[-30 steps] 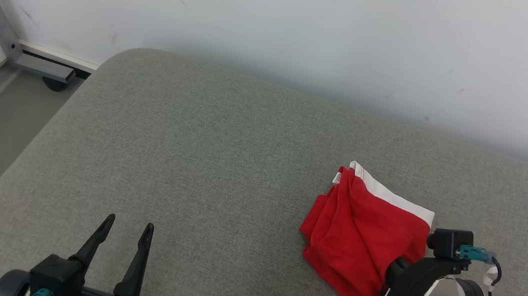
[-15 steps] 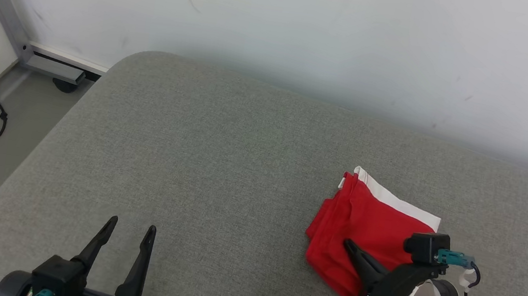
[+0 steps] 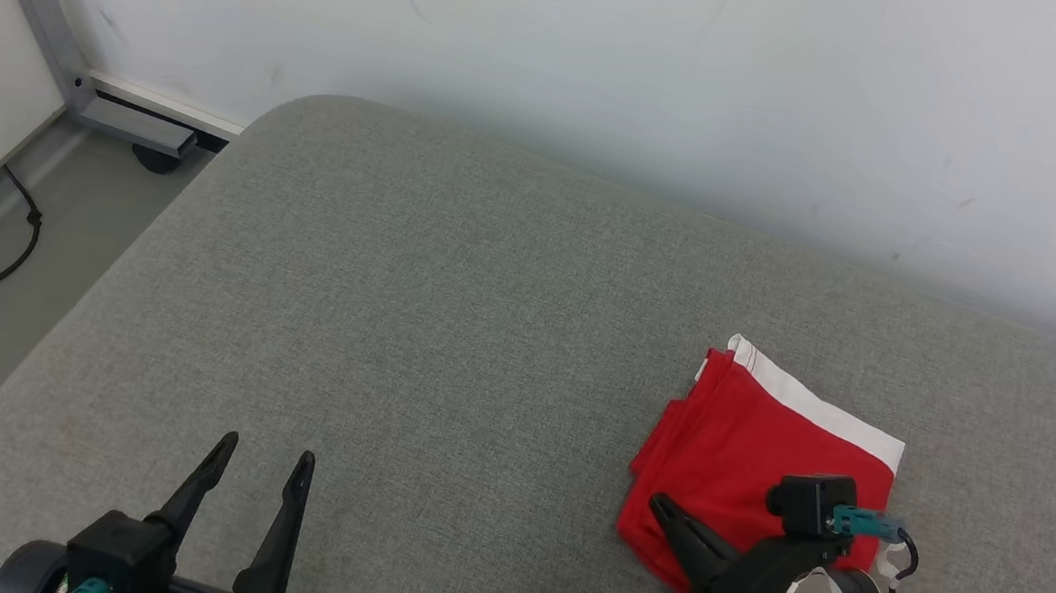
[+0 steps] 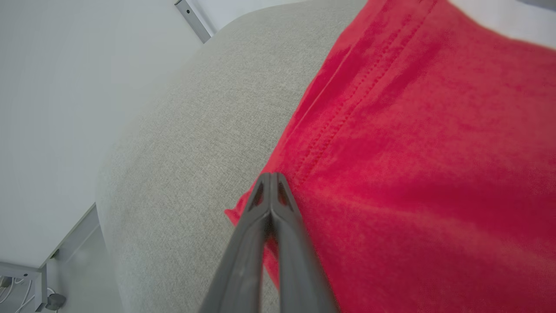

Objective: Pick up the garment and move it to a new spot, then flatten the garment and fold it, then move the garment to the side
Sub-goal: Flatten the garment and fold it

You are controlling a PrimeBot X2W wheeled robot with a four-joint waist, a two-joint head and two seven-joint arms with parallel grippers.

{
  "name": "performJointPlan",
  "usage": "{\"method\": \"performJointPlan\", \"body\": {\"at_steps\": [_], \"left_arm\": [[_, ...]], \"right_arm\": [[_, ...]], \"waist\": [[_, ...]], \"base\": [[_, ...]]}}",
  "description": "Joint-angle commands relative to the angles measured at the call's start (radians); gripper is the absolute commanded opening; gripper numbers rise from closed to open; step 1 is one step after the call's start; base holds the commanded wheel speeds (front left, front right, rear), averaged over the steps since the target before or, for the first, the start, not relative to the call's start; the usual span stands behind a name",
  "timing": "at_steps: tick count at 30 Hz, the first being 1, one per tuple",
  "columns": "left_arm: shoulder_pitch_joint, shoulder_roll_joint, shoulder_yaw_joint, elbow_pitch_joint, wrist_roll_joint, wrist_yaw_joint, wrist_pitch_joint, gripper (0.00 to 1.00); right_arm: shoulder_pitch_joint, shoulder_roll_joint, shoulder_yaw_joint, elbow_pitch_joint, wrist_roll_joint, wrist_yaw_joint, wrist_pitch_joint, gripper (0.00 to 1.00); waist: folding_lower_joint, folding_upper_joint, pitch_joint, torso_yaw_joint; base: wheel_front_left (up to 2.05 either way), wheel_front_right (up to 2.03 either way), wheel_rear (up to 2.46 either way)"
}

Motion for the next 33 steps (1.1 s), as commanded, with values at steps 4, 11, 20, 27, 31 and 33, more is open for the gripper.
{"method": "performJointPlan", "body": {"at_steps": [4, 11, 20, 27, 31, 33], "left_arm": [[-0.012, 0.004, 0.000, 0.002, -0.004, 0.007, -0.007, 1.00], [-0.010, 0.009, 0.004, 0.009, -0.009, 0.013, -0.015, 1.00], [-0.010, 0.008, 0.004, -0.001, -0.010, 0.023, -0.030, 1.00], [-0.002, 0.007, 0.003, -0.002, -0.014, 0.029, -0.039, 1.00], [0.001, 0.009, 0.000, -0.007, -0.011, 0.037, -0.039, 1.00], [0.001, 0.012, 0.001, -0.010, -0.011, 0.038, -0.041, 1.00]], "right_arm": [[-0.023, 0.003, 0.024, 0.023, 0.022, -0.001, -0.014, 0.00], [-0.039, -0.014, 0.037, 0.009, 0.070, -0.001, -0.034, 0.00], [-0.042, -0.103, -0.045, -0.058, 0.095, -0.001, -0.081, 1.00], [-0.008, -0.171, -0.164, -0.027, 0.051, -0.001, -0.084, 1.00], [0.016, -0.179, -0.189, 0.044, 0.049, -0.001, -0.067, 1.00], [0.015, -0.176, -0.196, 0.076, 0.054, -0.001, -0.047, 1.00]], "waist": [[0.0000, 0.0000, 0.010, 0.002], [0.0000, 0.0000, 0.010, -0.009], [0.0000, 0.0000, 0.005, -0.043], [0.0000, 0.0000, 0.005, -0.066], [0.0000, 0.0000, 0.000, -0.072], [0.0000, 0.0000, -0.003, -0.075]], "base": [[0.00, 0.00, 0.00], [0.00, 0.00, 0.00], [0.00, 0.00, 0.00], [0.00, 0.00, 0.00], [0.00, 0.00, 0.00], [0.00, 0.00, 0.00]]}}
